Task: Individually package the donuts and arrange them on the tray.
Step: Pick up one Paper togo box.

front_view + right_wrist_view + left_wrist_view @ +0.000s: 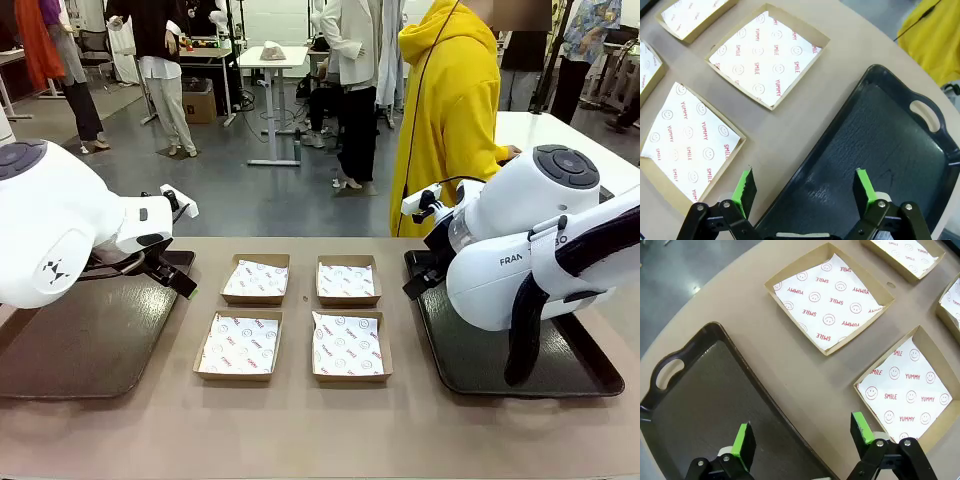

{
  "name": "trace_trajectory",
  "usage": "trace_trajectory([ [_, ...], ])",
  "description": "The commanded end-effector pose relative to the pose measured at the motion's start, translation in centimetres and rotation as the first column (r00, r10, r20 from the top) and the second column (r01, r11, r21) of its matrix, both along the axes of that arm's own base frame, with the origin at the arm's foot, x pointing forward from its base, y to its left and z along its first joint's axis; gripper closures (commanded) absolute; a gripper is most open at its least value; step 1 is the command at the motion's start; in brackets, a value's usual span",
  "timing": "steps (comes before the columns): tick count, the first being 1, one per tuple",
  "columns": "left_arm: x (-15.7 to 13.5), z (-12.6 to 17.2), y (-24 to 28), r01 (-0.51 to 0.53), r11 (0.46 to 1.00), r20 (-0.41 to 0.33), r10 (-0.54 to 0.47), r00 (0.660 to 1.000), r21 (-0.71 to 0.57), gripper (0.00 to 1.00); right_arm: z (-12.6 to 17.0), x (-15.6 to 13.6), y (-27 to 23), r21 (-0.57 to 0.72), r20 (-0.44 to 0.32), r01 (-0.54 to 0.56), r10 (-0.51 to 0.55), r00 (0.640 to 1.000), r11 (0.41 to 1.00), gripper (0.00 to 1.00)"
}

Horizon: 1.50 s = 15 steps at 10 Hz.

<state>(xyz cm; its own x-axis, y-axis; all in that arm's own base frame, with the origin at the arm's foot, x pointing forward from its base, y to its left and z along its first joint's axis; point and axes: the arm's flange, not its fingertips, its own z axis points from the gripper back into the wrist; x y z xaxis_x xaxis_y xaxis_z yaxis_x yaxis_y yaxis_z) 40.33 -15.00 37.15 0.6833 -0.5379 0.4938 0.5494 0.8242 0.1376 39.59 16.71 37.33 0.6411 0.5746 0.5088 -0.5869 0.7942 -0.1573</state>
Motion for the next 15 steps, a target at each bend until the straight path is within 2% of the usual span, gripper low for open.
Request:
trace_trajectory([
  [1, -0.01, 0.00, -0.01, 0.000, 1.000, 0.000, 0.000, 1.000, 0.000, 0.00, 0.00, 0.00, 0.00, 0.000, 0.000, 0.000, 0.000, 1.000, 1.000, 0.00],
  [15, -0.01, 0.00, -0.01, 0.000, 1.000, 0.000, 0.000, 1.000, 0.000, 0.00, 0.00, 0.00, 0.00, 0.000, 0.000, 0.000, 0.000, 1.000, 1.000, 0.00],
])
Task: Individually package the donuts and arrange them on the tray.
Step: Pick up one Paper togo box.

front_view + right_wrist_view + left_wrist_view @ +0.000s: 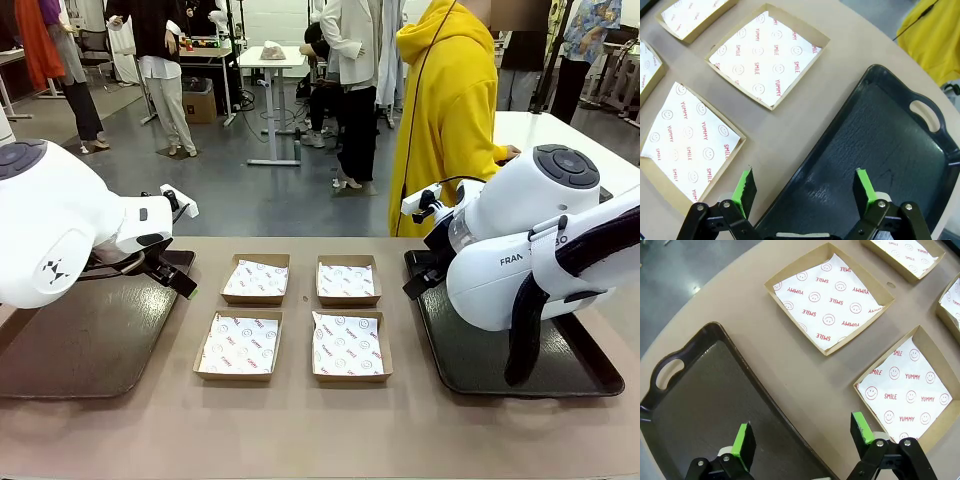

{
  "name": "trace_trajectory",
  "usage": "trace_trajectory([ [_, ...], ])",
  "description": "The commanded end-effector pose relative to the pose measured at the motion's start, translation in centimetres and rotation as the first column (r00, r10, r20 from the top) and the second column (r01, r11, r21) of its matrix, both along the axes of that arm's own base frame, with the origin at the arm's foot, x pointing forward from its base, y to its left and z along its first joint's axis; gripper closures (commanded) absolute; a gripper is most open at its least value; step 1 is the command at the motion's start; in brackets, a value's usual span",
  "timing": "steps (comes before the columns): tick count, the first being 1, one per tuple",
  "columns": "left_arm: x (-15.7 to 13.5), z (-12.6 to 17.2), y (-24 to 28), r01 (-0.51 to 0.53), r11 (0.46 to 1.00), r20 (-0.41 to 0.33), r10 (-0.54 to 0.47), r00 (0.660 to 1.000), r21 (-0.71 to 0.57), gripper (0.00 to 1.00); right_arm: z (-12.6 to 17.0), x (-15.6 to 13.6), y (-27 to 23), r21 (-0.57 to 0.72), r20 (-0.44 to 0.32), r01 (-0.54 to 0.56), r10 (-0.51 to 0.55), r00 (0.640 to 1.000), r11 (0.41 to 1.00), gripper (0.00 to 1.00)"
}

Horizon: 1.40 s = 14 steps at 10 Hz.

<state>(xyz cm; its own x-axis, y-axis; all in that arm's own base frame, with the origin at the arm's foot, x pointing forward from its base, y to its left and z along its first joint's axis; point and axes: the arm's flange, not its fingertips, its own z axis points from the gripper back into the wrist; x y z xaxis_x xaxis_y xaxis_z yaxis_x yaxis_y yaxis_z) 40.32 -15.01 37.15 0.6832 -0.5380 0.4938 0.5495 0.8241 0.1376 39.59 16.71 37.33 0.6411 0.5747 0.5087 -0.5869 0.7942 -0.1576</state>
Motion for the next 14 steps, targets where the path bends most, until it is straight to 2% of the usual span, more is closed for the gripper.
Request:
trace_trajectory([
  [1, 0.0, 0.0, 0.0, 0.000, 1.000, 0.000, 0.000, 1.000, 0.000, 0.00, 0.0, 0.0, 0.0, 0.000, 0.000, 0.000, 0.000, 1.000, 1.000, 0.00],
  [2, 0.0, 0.0, 0.0, 0.000, 1.000, 0.000, 0.000, 1.000, 0.000, 0.00, 0.0, 0.0, 0.0, 0.000, 0.000, 0.000, 0.000, 1.000, 1.000, 0.00],
  [3, -1.8, 0.4, 0.6, -0.035, 0.999, -0.011, 0.035, 0.999, 0.027, 0.00, 0.0, -1.5, -1.0, 0.010, -0.021, 0.010, -0.010, 1.000, 1.000, 0.00],
  [4, -4.9, 1.5, 1.4, -0.001, 1.000, 0.004, 0.001, 1.000, 0.002, 0.00, 0.5, -4.3, -2.1, 0.051, -0.049, -0.022, 0.024, 0.999, 0.998, 0.00],
  [5, -7.6, 2.3, 2.3, 0.028, 1.000, -0.014, -0.028, 1.000, -0.011, 0.00, 1.1, -7.0, -3.4, 0.082, -0.084, -0.032, 0.039, 0.996, 0.996, 0.00],
  [7, -12.0, 3.1, 3.7, 0.045, 0.999, -0.056, -0.043, 0.997, 0.027, 0.00, 2.5, -12.0, -6.1, 0.065, -0.136, 0.009, 0.000, 0.991, 0.998, 0.00],
  [9, -15.5, 3.8, 4.8, 0.068, 0.996, -0.102, -0.062, 0.993, 0.053, 0.00, 4.3, -16.8, -8.0, 0.010, -0.169, 0.039, -0.037, 0.985, 0.999, 0.00],
  [12, -18.9, 3.9, 5.9, 0.061, 0.996, -0.136, -0.052, 0.989, 0.068, 0.00, 5.5, -21.7, -8.4, -0.049, -0.238, 0.001, -0.012, 0.971, 0.999, 0.00],
  [13, -19.0, 3.9, 6.0, 0.053, 0.996, -0.124, -0.044, 0.991, 0.074, 0.00, 5.6, -21.9, -8.4, -0.061, -0.222, -0.006, -0.008, 0.975, 0.998, 0.00],
  [14, -8.7, 11.8, 1.9, 0.049, 0.996, -0.151, -0.037, 0.988, 0.079, 0.00, 5.3, -20.4, -8.5, -0.172, -0.121, 0.019, -0.040, 0.992, 0.985, 0.00],
])
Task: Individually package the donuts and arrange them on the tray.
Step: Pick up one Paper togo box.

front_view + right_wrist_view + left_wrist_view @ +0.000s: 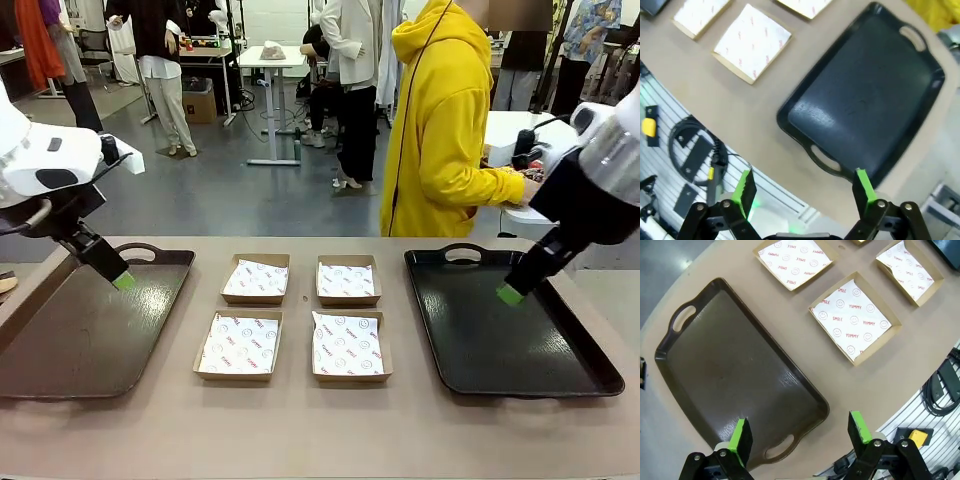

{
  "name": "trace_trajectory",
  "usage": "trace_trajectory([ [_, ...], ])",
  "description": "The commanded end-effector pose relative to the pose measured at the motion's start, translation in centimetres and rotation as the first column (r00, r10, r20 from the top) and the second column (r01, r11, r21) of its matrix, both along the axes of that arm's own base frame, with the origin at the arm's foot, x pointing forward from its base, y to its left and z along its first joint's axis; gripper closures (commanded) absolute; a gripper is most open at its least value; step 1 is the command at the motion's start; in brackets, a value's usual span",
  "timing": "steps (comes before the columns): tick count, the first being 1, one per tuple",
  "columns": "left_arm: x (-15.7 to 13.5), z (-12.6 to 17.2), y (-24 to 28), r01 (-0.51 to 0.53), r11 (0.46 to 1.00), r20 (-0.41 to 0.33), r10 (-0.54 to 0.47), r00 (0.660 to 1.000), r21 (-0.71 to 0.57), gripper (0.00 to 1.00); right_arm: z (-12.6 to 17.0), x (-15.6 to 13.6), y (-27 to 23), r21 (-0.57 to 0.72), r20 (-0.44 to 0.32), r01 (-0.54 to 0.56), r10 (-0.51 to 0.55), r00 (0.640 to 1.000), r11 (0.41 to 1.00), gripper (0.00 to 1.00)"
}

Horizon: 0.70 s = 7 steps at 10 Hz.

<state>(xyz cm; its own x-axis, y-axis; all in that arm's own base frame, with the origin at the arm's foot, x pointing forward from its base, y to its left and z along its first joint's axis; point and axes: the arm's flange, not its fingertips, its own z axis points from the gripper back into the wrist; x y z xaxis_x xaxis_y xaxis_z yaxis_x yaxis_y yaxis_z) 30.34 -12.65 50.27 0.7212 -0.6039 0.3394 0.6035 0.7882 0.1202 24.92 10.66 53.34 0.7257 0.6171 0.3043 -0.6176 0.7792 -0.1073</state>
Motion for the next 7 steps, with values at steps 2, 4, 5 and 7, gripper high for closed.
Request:
trace_trajectory([
  [2, 1.3, -1.3, -0.4, 0.000, 1.000, -0.001, 0.000, 1.000, -0.003, 0.00, -1.1, 1.4, 0.2, 0.042, -0.035, 0.010, -0.008, 0.999, 0.999, 0.00],
  [4, 1.3, -1.3, -0.4, 0.000, 1.000, -0.001, 0.000, 1.000, -0.003, 0.00, -1.1, 1.4, 0.2, 0.042, -0.035, 0.010, -0.008, 0.999, 0.999, 0.00],
  [5, 0.9, -1.1, -0.3, 0.000, 1.000, -0.012, 0.000, 1.000, 0.004, 0.00, -0.5, 0.5, -0.1, 0.009, -0.021, 0.006, -0.005, 1.000, 1.000, 0.00],
  [7, 0.0, 0.6, 1.7, -0.071, 0.903, -0.213, -0.023, 0.977, -0.423, 0.00, -1.6, -0.6, -2.9, 0.454, -0.166, 0.110, -0.038, 0.985, 0.884, 0.00],
])
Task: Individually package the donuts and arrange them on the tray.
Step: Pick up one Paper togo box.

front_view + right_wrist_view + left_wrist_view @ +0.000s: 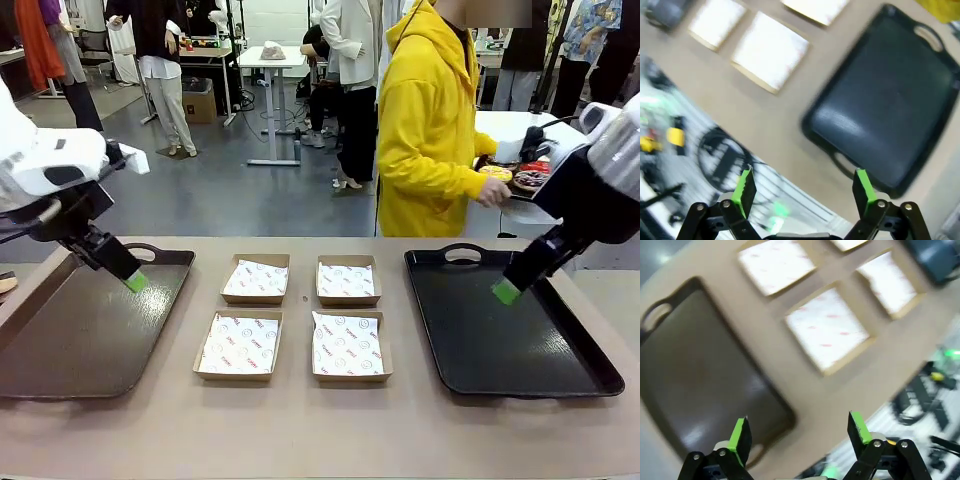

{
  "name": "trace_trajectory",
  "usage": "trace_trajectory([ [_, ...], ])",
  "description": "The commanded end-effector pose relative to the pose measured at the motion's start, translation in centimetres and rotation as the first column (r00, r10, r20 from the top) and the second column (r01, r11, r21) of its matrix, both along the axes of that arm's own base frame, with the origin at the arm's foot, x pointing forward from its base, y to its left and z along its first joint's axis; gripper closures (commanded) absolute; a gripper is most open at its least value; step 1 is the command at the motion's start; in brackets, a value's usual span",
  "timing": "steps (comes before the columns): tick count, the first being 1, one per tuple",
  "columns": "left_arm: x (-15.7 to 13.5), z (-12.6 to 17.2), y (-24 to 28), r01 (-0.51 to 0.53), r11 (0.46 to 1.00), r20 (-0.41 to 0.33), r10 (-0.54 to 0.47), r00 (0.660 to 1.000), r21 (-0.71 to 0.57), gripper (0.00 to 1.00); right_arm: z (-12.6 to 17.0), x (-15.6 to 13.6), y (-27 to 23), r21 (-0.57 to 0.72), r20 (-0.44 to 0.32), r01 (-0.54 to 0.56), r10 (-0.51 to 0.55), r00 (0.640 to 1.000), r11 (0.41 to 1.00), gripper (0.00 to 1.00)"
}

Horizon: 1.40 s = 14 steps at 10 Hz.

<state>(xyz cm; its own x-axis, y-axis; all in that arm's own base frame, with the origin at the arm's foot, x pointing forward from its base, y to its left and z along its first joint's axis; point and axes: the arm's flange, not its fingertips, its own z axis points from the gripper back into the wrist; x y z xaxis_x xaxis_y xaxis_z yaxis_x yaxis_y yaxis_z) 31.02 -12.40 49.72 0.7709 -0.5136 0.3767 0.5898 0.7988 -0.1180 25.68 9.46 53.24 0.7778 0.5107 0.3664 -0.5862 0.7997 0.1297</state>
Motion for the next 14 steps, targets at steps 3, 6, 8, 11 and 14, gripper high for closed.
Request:
trace_trajectory([
  [3, 0.0, 0.8, 6.6, -0.210, 0.816, -0.290, 0.054, 0.955, -0.539, 0.00, -4.2, -2.2, -8.2, 0.633, -0.232, 0.242, -0.118, 0.966, 0.736, 0.00],
  [6, 0.9, -1.1, 12.2, -0.360, 0.655, -0.419, 0.073, 0.905, -0.664, 0.00, -6.9, -2.6, -14.9, 0.762, -0.375, 0.370, -0.104, 0.921, 0.532, 0.00],
  [8, 1.4, -2.8, 15.4, -0.425, 0.593, -0.473, 0.082, 0.877, -0.684, 0.00, -8.1, -2.3, -18.9, 0.805, -0.414, 0.372, -0.010, 0.910, 0.462, 0.00],
  [11, 1.1, -4.0, 19.5, -0.487, 0.522, -0.498, 0.131, 0.857, -0.700, 0.00, -9.2, -2.9, -22.4, 0.796, -0.448, 0.415, -0.032, 0.893, 0.441, 0.00],
  [14, 0.1, -5.0, 23.4, -0.539, 0.439, -0.513, 0.188, 0.837, -0.718, 0.00, -9.2, -3.0, -22.9, 0.791, -0.451, 0.421, -0.042, 0.892, 0.445, 0.00],
])
